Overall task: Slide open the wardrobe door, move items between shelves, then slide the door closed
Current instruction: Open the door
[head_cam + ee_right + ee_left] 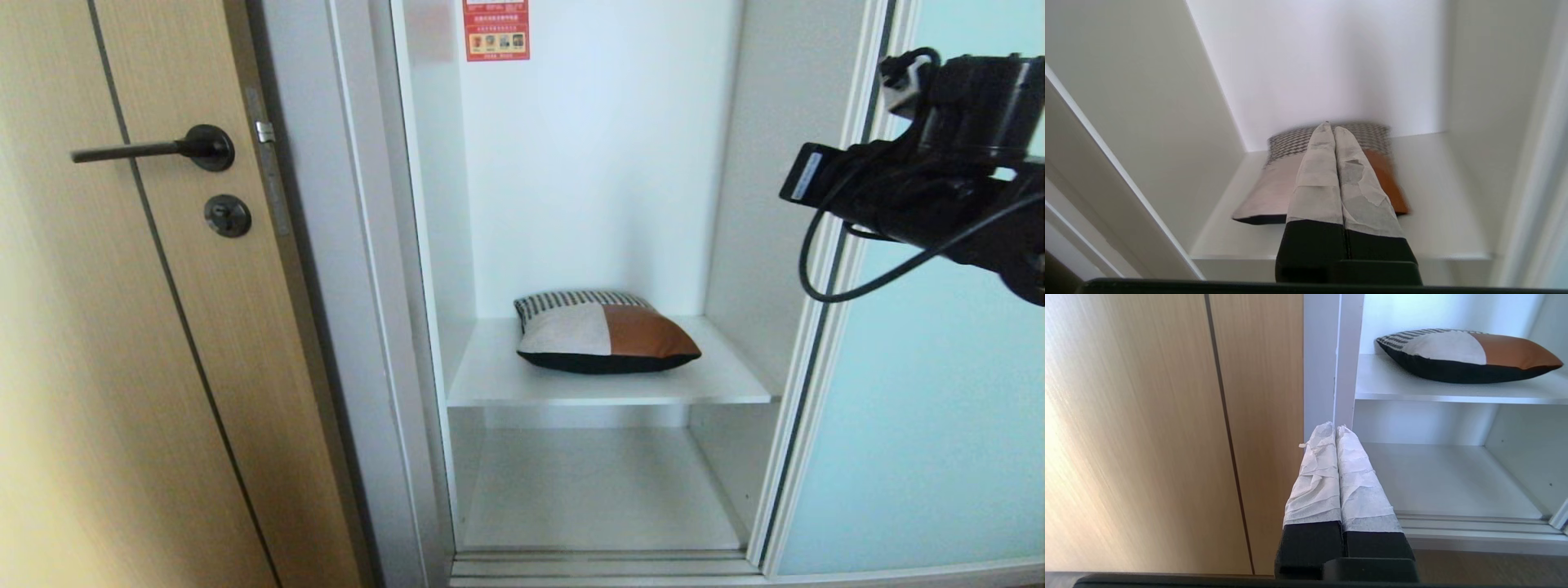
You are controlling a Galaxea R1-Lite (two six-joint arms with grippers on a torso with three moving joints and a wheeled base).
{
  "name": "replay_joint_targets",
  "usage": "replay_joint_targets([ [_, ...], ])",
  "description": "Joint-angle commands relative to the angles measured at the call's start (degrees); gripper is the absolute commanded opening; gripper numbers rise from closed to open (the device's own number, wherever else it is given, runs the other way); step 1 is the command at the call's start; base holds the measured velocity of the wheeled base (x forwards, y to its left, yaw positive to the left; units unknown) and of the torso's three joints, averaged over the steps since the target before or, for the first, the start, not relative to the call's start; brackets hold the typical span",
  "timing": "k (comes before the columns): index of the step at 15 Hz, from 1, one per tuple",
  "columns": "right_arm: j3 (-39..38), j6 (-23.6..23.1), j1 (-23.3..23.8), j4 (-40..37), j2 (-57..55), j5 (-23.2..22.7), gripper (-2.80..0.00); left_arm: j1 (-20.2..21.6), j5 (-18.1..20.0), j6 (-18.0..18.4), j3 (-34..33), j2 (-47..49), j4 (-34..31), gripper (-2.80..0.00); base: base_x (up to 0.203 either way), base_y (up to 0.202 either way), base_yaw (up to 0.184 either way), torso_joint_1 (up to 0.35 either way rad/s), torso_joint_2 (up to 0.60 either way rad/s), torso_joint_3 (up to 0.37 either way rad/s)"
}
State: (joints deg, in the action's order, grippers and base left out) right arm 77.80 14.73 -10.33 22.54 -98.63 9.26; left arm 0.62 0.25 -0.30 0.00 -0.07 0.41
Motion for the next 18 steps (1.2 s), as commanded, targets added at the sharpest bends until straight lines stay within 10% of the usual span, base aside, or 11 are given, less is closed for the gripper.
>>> replay_joint_targets([
  [1, -7.94, -0.78, -0.90, 0.14, 13.67, 3.28, -2.80, 0.08, 0.01, -0.05, -0.09, -0.01, 0.02, -2.80, 0.000, 0.000, 0.000, 0.000, 0.00, 0.000],
  [18, -61.27, -2.84, 2.06, -24.51, 81.57, 8.28, -2.80, -0.01, 0.01, -0.05, -0.09, -0.01, 0.02, -2.80, 0.000, 0.000, 0.000, 0.000, 0.00, 0.000],
])
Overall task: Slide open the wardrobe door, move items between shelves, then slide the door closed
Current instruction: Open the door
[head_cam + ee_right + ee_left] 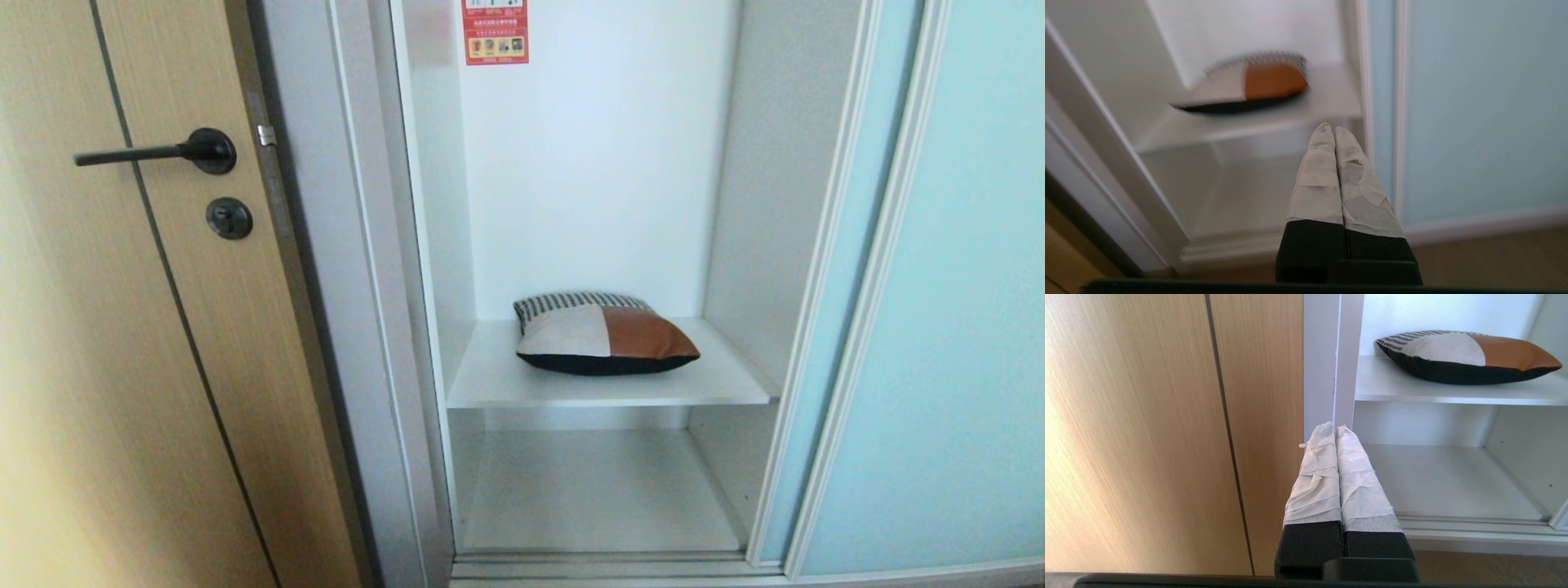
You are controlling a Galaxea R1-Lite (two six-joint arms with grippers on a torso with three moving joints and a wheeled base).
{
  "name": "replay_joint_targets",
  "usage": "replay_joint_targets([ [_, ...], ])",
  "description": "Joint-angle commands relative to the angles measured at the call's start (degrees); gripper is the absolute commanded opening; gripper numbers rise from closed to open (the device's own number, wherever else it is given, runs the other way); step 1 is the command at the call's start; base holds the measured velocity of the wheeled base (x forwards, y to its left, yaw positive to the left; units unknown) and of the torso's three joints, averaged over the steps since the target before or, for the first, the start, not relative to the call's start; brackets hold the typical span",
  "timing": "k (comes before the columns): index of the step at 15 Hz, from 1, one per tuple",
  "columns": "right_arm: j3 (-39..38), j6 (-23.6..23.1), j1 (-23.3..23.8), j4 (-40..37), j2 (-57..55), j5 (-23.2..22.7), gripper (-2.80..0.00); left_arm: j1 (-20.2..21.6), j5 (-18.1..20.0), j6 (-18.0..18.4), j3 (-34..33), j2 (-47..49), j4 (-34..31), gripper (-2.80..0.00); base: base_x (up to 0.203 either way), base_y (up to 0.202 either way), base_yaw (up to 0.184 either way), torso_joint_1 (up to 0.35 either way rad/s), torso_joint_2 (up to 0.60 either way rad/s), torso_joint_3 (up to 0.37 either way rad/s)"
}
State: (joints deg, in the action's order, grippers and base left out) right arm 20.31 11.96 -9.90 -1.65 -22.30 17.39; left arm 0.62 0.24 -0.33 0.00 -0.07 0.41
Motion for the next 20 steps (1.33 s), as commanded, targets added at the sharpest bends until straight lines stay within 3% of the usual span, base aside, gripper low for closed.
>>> replay_joint_targets([
  [1, -6.27, -0.38, 5.01, -0.05, 5.58, -0.23, -2.80, 0.05, 0.02, -0.02, -0.09, -0.01, 0.03, -2.80, 0.000, 0.000, 0.000, 0.000, 0.00, 0.000],
  [2, -9.79, -0.96, 7.84, 1.51, 6.24, -1.71, -2.80, -0.01, 0.02, -0.02, -0.09, -0.01, 0.03, -2.80, 0.000, 0.000, 0.000, 0.000, 0.00, 0.000],
  [5, -19.98, -7.06, 9.64, 7.26, 14.86, -8.07, -2.80, 0.08, 0.02, -0.02, -0.09, -0.01, 0.03, -2.80, 0.000, 0.000, 0.000, 0.000, 0.00, 0.000],
  [10, -20.32, -12.90, 9.99, 4.75, 18.77, -18.04, -2.80, 0.04, 0.02, -0.02, -0.09, -0.01, 0.03, -2.80, 0.000, 0.000, 0.000, 0.000, 0.00, 0.000],
  [14, -19.84, -13.22, 9.99, 0.12, 22.17, -17.42, -2.80, -0.01, 0.02, -0.02, -0.09, -0.01, 0.03, -2.80, 0.000, 0.000, 0.000, 0.000, 0.00, 0.000],
  [20, -20.31, -9.97, 9.99, 2.18, 22.39, -15.98, -2.80, 0.08, 0.02, -0.02, -0.09, -0.01, 0.03, -2.80, 0.000, 0.000, 0.000, 0.000, 0.00, 0.000],
])
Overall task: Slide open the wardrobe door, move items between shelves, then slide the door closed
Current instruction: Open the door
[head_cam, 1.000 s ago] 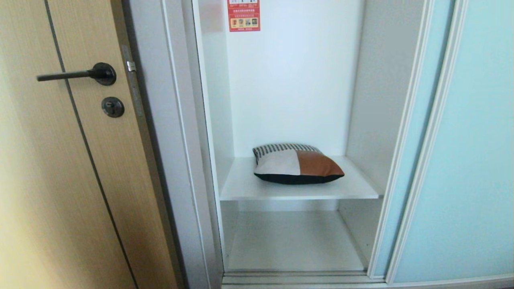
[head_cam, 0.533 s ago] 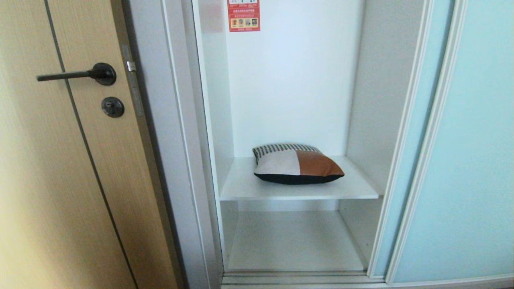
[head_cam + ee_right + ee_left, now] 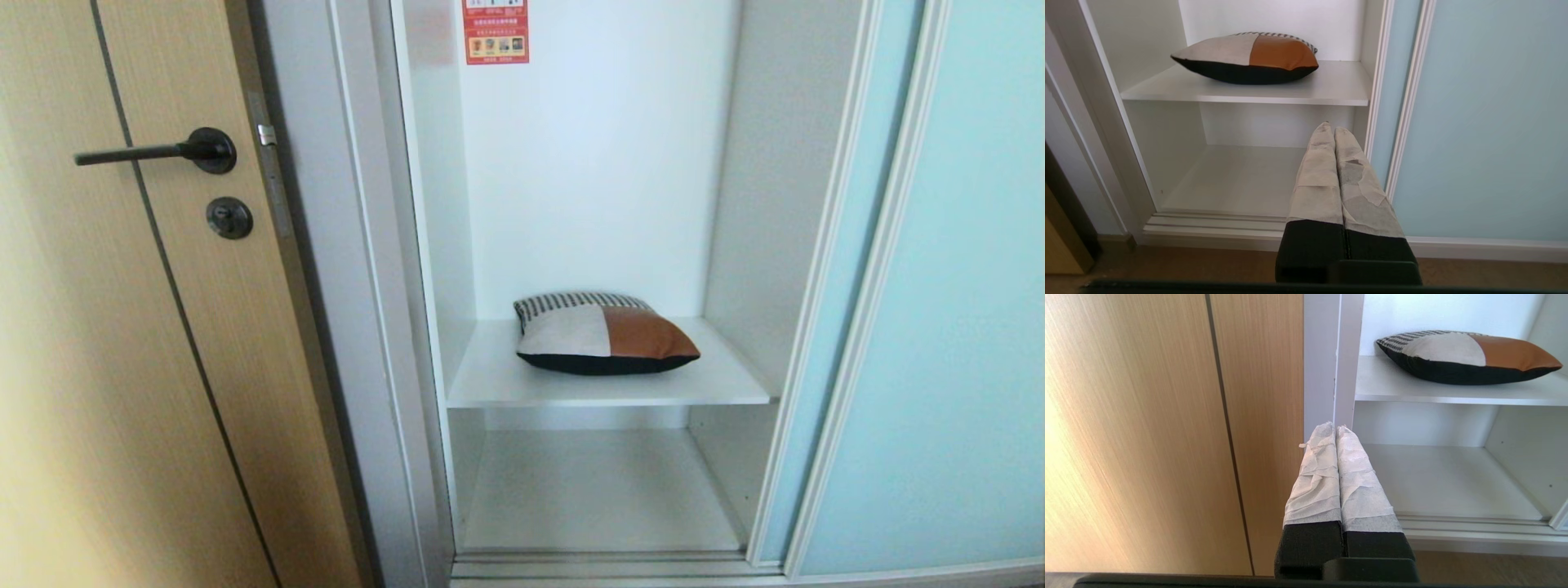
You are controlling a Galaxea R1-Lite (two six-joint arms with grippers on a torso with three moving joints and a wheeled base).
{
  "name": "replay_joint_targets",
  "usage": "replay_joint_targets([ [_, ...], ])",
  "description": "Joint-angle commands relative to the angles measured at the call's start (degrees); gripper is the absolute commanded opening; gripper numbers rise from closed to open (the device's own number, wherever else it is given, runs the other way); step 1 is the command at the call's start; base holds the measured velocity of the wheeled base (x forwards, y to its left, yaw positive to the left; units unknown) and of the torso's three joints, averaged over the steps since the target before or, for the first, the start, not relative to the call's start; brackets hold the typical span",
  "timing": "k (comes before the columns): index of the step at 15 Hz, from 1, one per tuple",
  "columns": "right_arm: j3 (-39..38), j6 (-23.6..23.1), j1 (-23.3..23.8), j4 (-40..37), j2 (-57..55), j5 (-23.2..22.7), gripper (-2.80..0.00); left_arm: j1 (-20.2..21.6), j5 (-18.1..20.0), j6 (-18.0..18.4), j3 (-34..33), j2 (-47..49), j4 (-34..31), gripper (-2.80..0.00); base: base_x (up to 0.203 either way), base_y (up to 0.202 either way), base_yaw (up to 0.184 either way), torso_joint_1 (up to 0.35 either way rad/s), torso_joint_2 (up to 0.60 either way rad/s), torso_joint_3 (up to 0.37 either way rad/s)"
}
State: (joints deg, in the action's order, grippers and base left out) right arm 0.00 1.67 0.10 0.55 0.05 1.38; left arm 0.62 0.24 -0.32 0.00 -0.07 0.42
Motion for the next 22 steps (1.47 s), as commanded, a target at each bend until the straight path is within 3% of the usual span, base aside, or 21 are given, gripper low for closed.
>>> replay_joint_targets([
  [1, 0.00, 0.44, -0.01, 0.07, 0.04, 0.03, -2.80, 0.03, 0.02, -0.03, -0.09, -0.01, 0.02, -2.80, 0.000, 0.000, 0.000, 0.000, 0.00, 0.000],
  [22, 0.00, 0.44, -0.01, 0.00, 0.02, 0.03, -2.80, -0.01, 0.02, 0.01, -0.09, -0.01, -0.07, -2.80, 0.000, 0.000, 0.000, 0.000, 0.00, 0.000],
])
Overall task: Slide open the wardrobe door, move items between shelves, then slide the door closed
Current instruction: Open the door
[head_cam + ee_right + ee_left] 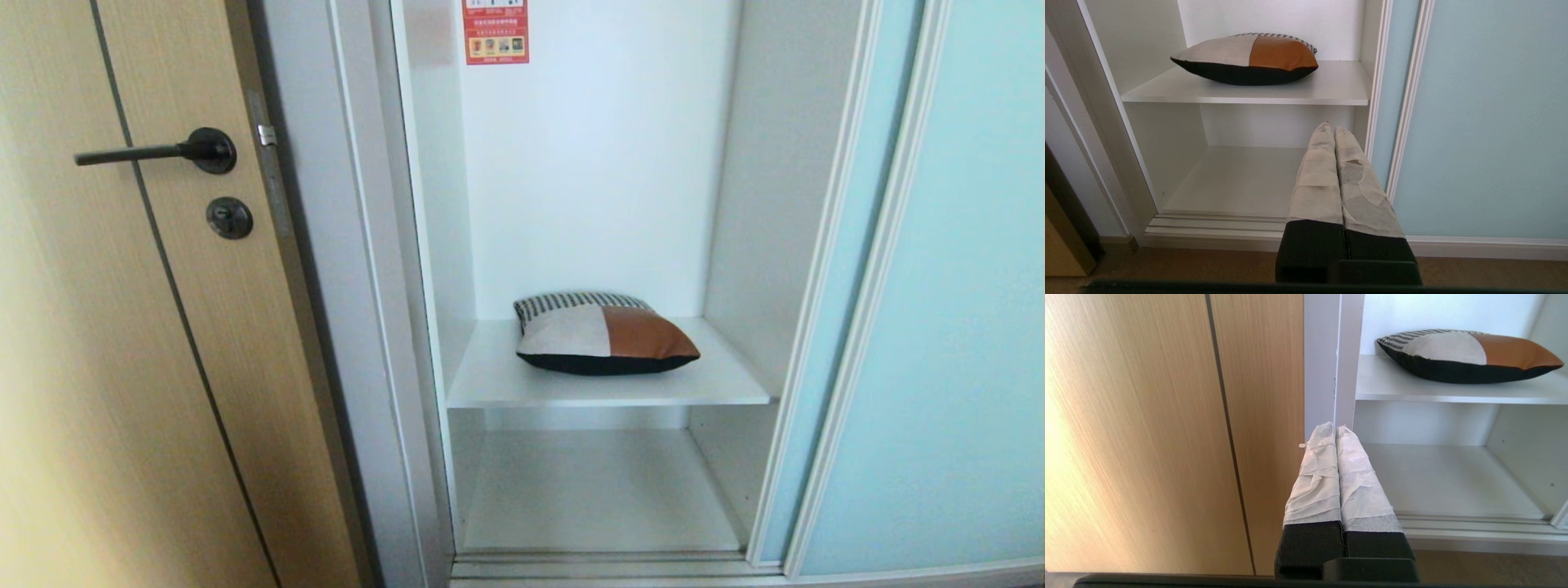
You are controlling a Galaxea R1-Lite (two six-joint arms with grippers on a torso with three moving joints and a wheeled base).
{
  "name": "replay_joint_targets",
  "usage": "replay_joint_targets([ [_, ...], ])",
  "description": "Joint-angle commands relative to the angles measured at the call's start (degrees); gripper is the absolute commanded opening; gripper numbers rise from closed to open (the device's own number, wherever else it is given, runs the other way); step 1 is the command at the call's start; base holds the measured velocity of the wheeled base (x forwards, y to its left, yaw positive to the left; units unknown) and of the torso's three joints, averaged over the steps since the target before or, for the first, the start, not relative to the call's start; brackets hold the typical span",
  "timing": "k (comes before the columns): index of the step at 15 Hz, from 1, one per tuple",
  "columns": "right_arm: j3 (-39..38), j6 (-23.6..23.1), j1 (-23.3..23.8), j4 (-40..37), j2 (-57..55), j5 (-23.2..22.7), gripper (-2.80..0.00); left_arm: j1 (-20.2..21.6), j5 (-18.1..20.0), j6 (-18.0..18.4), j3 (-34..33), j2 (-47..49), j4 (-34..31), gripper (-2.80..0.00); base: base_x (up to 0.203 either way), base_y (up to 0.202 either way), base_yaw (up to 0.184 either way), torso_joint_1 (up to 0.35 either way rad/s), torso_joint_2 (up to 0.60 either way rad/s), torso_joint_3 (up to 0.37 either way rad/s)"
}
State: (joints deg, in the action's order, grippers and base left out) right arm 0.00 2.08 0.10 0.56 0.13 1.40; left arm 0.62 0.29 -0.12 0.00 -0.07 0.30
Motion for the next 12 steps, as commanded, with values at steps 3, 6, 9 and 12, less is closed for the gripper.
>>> replay_joint_targets([
  [3, 0.00, 0.02, -0.01, -0.04, -0.13, 0.00, -2.80, 0.08, -0.38, -0.85, -0.09, -0.01, 0.05, -2.80, 0.000, 0.000, 0.000, 0.000, 0.00, 0.000],
  [6, 0.00, 0.02, -0.01, 0.01, -0.13, 0.00, -2.80, -0.01, -0.47, -1.03, -0.09, -0.01, 0.05, -2.80, 0.000, 0.000, 0.000, 0.000, 0.00, 0.000],
  [9, 0.00, 0.02, -0.01, -0.04, -0.13, 0.00, -2.80, 0.06, -0.47, -1.03, -0.09, -0.01, 0.05, -2.80, 0.000, 0.000, 0.000, 0.000, 0.00, 0.000],
  [12, 0.00, 0.02, -0.01, -0.02, -0.11, 0.00, -2.80, 0.05, -0.47, -1.03, -0.09, -0.01, 0.05, -2.80, -0.001, -0.061, -0.003, 0.004, 0.00, 0.000],
])
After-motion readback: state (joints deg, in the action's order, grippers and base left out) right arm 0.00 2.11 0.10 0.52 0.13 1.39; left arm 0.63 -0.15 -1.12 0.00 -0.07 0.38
